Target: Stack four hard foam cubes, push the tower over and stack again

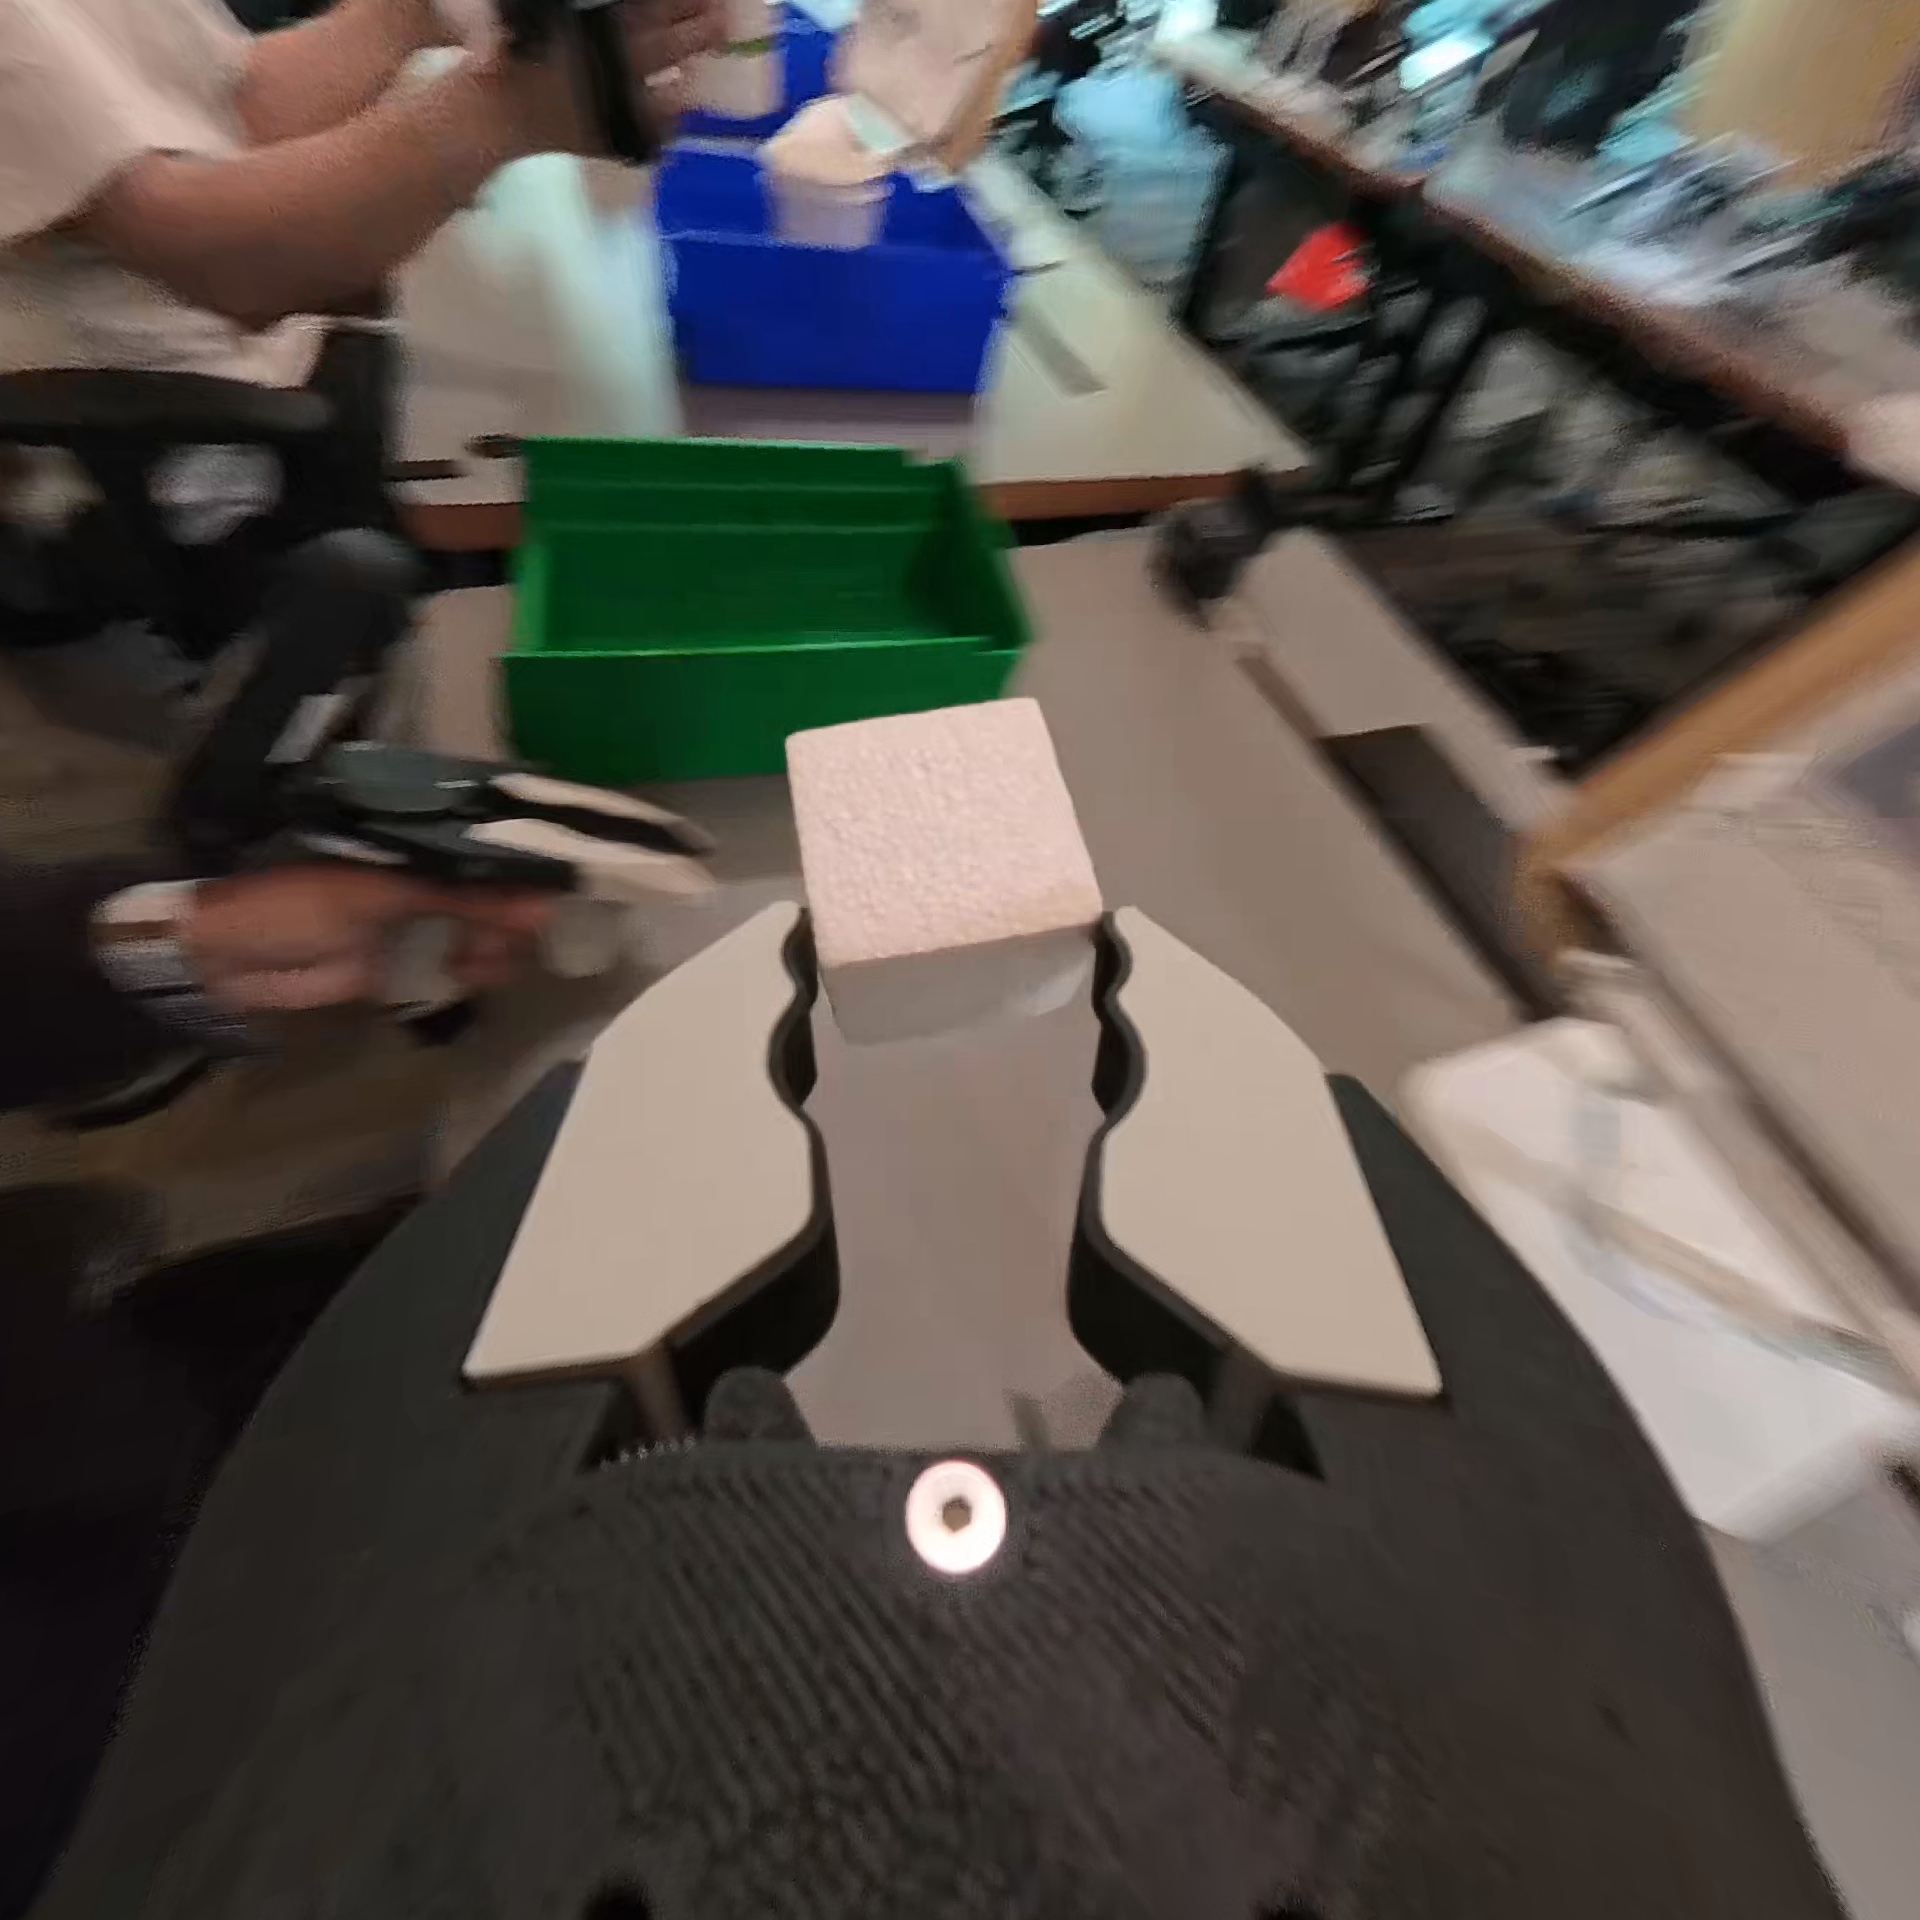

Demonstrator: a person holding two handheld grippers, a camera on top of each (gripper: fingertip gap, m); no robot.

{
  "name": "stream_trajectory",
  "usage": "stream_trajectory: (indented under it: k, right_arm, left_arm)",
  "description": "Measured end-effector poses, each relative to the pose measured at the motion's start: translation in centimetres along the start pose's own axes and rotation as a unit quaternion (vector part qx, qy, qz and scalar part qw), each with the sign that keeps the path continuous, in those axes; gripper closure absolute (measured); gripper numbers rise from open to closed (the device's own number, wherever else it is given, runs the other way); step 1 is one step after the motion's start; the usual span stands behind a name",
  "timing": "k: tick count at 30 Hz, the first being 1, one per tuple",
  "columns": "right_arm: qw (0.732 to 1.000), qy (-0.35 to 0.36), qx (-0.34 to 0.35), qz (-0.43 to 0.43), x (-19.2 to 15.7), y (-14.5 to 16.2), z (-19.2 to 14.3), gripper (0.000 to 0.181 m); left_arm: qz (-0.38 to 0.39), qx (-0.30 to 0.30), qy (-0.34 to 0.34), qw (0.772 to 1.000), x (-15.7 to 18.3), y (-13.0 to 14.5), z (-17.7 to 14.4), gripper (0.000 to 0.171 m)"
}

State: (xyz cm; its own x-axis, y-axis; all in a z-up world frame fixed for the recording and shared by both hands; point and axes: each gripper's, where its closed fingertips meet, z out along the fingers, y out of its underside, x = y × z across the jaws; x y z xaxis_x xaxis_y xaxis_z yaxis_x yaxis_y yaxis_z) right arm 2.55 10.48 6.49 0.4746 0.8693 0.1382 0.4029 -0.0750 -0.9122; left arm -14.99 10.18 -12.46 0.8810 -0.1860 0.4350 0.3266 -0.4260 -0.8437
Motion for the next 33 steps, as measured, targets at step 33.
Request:
stream_trajectory:
  k: [33]
  right_arm:
    - [0.989, -0.111, -0.093, -0.024, 8.6, 11.0, -3.9, 0.129]
  left_arm:
    - [0.07, -0.088, 0.072, 0.991, 3.6, 3.4, 0.7, 0.124]
